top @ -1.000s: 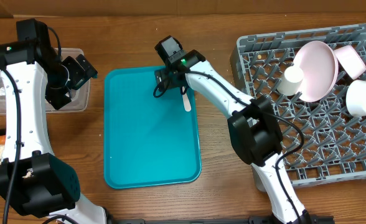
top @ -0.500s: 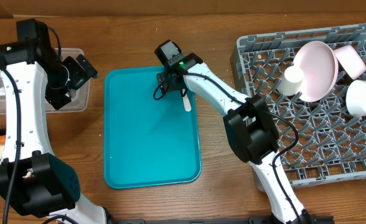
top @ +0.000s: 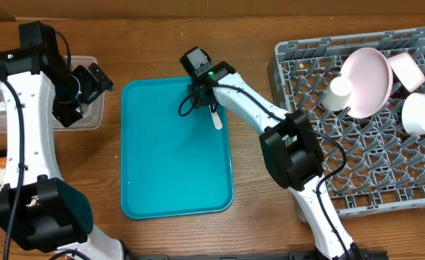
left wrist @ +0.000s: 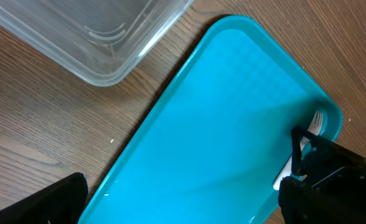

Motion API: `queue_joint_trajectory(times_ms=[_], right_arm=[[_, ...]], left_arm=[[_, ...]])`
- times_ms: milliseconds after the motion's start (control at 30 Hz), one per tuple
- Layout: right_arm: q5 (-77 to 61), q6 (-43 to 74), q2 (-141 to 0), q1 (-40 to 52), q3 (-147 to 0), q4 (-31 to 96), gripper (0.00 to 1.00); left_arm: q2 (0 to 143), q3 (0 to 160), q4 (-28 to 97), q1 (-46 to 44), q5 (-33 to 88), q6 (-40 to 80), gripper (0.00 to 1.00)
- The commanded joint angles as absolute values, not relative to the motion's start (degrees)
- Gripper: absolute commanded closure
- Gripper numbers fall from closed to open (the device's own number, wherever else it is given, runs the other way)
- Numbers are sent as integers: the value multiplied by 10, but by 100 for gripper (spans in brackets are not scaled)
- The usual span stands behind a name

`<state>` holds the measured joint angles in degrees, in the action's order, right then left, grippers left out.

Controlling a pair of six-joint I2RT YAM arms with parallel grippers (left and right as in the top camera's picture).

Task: Sort waste into correct bins and load items into the dishwasher
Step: 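Lower the right gripper and close it on the fork handle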

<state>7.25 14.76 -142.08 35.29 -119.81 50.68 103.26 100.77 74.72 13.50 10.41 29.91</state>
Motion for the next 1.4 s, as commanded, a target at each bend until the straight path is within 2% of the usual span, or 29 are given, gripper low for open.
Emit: queue_joint_trajectory(times_ms=[0,67,333,367,467,567,933,1033,1067,1367], right_arm=[[82,150,-1437,354,-1201,518,52],[81,150,-1433,354,-1202,520,58],[81,150,-1429,354,-1209,528,60],[81,150,-1427,354,-1209,528,65],[81,150,-1421,354,-1209,526,67],[81,150,-1420,354,-1209,521,73],[76,153,-1402,354,-1209,522,73],[58,155,-1384,354,-1209,526,76],[57,165,-1376,354,-1209,529,80],[46,168,-1367,354,-1209,539,83]], left_arm=[[1034,1025,747,135,96,304,0],[1034,1025,747,135,96,304,0],[1034,1025,747,135,96,304,0],[1034,1025,747,135,96,304,0],[1034,1025,747,135,96,304,0],[1034,1025,747,135,96,304,0],[1034,1025,747,135,96,304,0],[1034,1025,747,135,96,304,0],[1034,1025,747,135,96,304,0],[1034,1025,747,135,96,304,0]])
